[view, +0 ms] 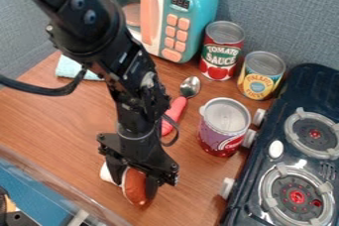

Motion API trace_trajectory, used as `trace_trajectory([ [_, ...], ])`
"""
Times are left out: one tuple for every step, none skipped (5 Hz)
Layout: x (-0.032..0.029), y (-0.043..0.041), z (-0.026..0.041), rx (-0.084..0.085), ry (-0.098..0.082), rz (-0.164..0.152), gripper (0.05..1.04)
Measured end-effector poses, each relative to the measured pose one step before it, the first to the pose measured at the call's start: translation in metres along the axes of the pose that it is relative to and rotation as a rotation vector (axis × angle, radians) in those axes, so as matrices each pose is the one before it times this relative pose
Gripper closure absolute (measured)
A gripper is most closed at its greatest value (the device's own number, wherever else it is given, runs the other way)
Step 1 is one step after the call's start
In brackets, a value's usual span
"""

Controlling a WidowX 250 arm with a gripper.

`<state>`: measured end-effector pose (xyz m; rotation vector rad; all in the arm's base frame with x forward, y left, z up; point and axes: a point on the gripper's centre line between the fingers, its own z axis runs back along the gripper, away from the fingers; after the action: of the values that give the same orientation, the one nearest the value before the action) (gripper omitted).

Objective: Moved the plastic shaped ice cream at the top of towel

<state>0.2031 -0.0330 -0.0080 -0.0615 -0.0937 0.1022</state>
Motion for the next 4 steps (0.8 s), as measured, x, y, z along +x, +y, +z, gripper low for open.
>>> trace_trajectory([
  [0.00151,0.00415,0.00741,0.0375,-0.0179,-0.001,0.541],
  [0.00384,0.00814,0.01559,-0.0034,-0.0293,0.0496,0.598],
  [0.00752,0.00918,0.0169,-0.0539,-0.0033,0.0469,0.607],
  [0.02579,0.03363,0.03404,-0.0152,-0.058,0.1811,0.607],
])
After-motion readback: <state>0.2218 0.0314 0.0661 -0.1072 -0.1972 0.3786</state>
